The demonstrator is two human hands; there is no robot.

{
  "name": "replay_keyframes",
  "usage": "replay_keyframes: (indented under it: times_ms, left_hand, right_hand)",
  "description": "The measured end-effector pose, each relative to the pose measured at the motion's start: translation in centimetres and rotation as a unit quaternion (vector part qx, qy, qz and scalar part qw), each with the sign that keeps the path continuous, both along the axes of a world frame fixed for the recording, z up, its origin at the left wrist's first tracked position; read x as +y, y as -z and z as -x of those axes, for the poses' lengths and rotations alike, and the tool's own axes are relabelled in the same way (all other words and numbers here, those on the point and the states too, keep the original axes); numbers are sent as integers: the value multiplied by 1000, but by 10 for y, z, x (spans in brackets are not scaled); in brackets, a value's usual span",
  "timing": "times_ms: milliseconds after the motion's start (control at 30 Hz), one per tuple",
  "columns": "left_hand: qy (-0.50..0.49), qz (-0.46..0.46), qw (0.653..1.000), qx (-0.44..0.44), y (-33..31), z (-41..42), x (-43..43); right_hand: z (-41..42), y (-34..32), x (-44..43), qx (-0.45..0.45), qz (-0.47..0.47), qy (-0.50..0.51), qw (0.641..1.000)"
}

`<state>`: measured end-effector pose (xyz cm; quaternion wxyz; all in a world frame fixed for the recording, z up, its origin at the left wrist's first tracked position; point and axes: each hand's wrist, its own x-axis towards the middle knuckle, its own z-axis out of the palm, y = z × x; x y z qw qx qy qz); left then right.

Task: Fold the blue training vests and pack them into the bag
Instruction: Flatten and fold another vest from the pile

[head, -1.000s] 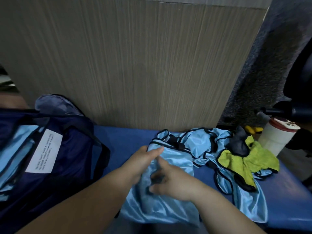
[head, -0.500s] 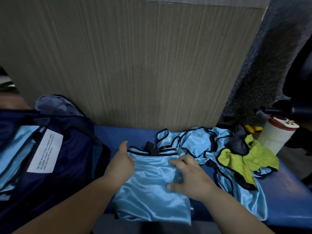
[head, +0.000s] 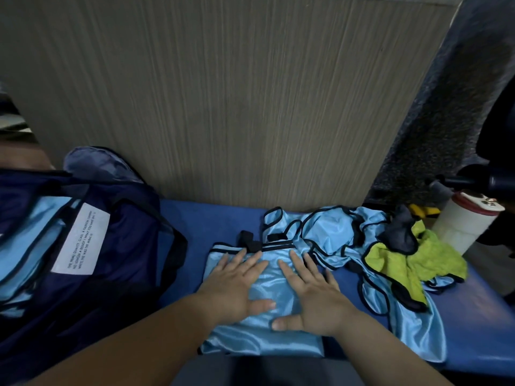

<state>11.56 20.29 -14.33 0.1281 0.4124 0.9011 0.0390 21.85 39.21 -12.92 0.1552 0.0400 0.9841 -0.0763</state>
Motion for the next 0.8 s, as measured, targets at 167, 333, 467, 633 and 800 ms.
replay_keyframes:
  times_ms: [167,333,467,633,800]
  left_hand:
    - [9,32,999,-21,-3,5,0]
    - [-3,-5,999,-34,-5,4,-1]
    - [-98,-83,992,18,-8,11,-5]
    - [-142,-28,989,11,-6,27,-9]
    - [-143,-18,990,-8,-4,33,-9]
  right_hand:
    - [-2,-4,8,-43,-6,-18,999]
    - [-6,-3,13,-33,11,-18,999]
    - [-4,-8,16,134,51,22,989]
    - [12,-6,13,252,119,87,956]
    - [32,-11,3,237,198,192,932]
